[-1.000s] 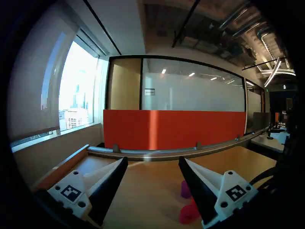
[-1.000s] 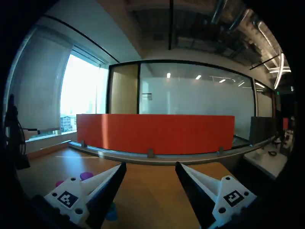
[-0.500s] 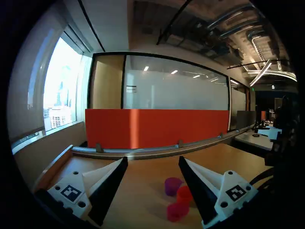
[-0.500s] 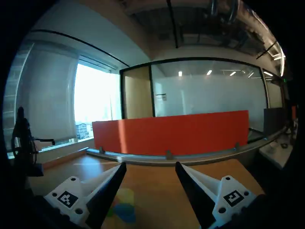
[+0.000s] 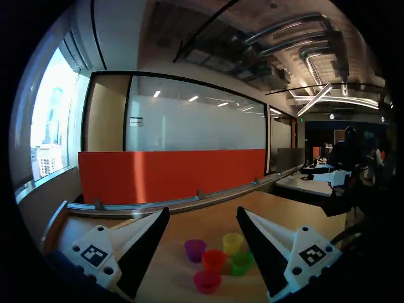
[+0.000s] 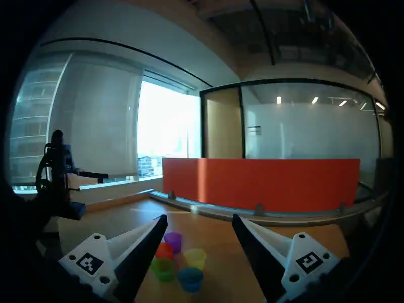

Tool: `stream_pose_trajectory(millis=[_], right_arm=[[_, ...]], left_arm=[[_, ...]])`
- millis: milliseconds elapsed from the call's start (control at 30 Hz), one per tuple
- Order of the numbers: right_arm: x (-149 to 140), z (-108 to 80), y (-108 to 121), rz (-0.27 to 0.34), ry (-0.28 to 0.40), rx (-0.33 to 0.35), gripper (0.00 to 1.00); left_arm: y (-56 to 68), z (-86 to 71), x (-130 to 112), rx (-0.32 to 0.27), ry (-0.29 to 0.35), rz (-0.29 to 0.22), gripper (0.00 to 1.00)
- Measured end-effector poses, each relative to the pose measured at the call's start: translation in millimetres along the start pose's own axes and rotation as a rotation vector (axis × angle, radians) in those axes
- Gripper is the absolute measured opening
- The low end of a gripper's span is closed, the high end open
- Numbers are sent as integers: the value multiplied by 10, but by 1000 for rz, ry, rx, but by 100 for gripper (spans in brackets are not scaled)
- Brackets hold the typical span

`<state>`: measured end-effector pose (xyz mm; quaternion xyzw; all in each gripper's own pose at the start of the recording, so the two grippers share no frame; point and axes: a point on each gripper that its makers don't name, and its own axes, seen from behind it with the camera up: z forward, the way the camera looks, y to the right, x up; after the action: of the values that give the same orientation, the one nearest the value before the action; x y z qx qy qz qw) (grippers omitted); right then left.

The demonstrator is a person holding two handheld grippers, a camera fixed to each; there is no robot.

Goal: Pour water

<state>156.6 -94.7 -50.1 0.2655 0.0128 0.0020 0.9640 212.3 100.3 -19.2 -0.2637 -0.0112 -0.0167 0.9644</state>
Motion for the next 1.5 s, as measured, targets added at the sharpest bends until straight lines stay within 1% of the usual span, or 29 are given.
stream_pose_trajectory(millis=[100, 200, 300, 400, 600, 700, 900, 1000, 1167, 1300, 1500], right_arm=[[4, -7, -28, -16, -6, 12, 99], [-10, -11, -46, -35, -23, 17, 99], [-36, -13, -66, -50, -47, 24, 99], [-79, -12, -104, -55, -78, 39, 100], [-163, -17, -188, -63, -152, 83, 99], [-193, -25, -207, -69, -183, 96, 99], [-246, -29, -198, -74, -225, 111, 100], [-285, -33, -184, -71, -241, 116, 100], [-424, -49, -191, -76, -287, 135, 99], [-527, -49, -231, -90, -320, 156, 100], [-638, -35, -222, -81, -347, 180, 100]], left_arm=[[67, 2, -2, -41, 2, -25, 99], [91, 5, 2, -67, -8, -26, 99], [111, 13, 4, -80, -23, -10, 99], [170, 25, -33, -104, -47, 5, 99], [325, 46, -132, -182, -102, 19, 99], [360, 62, -162, -210, -118, 27, 99], [378, 96, -253, -246, -152, 31, 99], [378, 108, -308, -256, -170, 44, 99], [406, 127, -439, -275, -206, 68, 99], [444, 149, -559, -289, -235, 89, 99], [541, 186, -679, -324, -267, 117, 99]])
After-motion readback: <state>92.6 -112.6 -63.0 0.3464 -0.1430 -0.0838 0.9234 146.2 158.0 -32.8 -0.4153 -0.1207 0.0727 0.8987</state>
